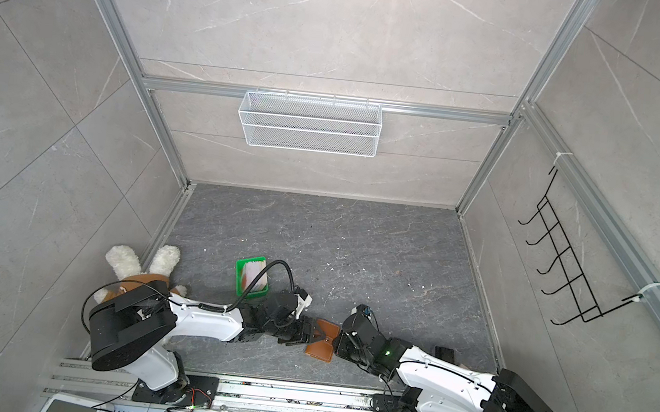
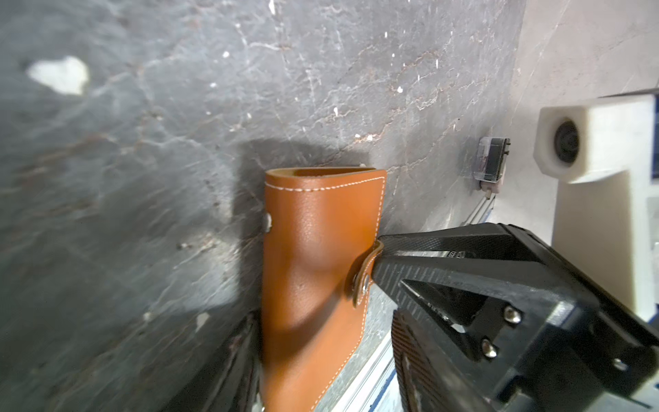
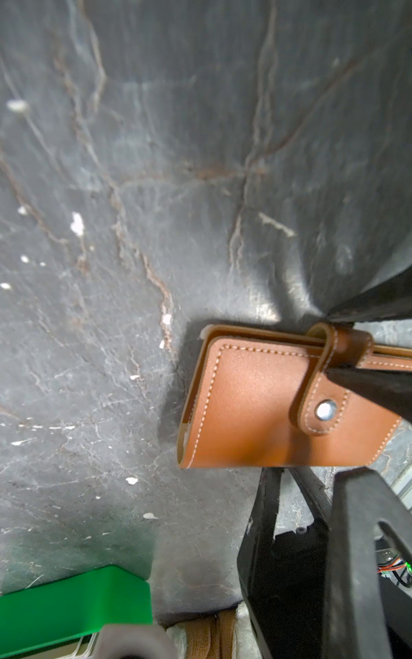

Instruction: Put the credit cards into the card holder

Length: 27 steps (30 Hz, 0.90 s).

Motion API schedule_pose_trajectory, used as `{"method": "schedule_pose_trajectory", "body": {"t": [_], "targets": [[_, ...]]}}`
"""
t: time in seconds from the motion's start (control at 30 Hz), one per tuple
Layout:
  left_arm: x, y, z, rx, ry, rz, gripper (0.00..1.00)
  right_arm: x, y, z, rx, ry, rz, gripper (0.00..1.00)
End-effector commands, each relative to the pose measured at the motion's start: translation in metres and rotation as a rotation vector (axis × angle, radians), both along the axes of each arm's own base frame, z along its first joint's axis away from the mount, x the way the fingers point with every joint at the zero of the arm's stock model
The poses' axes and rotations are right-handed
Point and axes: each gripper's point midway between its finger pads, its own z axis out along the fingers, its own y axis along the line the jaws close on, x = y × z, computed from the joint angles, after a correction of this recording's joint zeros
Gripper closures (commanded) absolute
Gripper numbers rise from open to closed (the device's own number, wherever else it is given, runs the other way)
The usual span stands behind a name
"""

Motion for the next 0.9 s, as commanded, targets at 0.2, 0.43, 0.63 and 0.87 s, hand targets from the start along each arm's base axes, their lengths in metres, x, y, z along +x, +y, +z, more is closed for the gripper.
{"method": "schedule_pose_trajectory", "body": {"t": [0.2,0.43,0.63,0.87], "targets": [[0.002,-0.018,0.028,-0.142,-0.014,-0.017,0.47,0.003,-0.009,-0.001,-0.039,-0.008,-0.033,0.75],[0.002,-0.022,0.038,-0.186,-0.020,-0.026,0.58,0.002,-0.014,-0.003,-0.062,-0.009,-0.036,0.75],[0.002,-0.022,0.037,-0.182,-0.022,-0.023,0.67,0.003,-0.014,-0.002,-0.059,-0.014,-0.034,0.76],[0.003,-0.023,0.036,-0.182,-0.029,-0.020,0.75,0.004,-0.011,0.004,-0.043,-0.029,-0.029,0.75]]}}
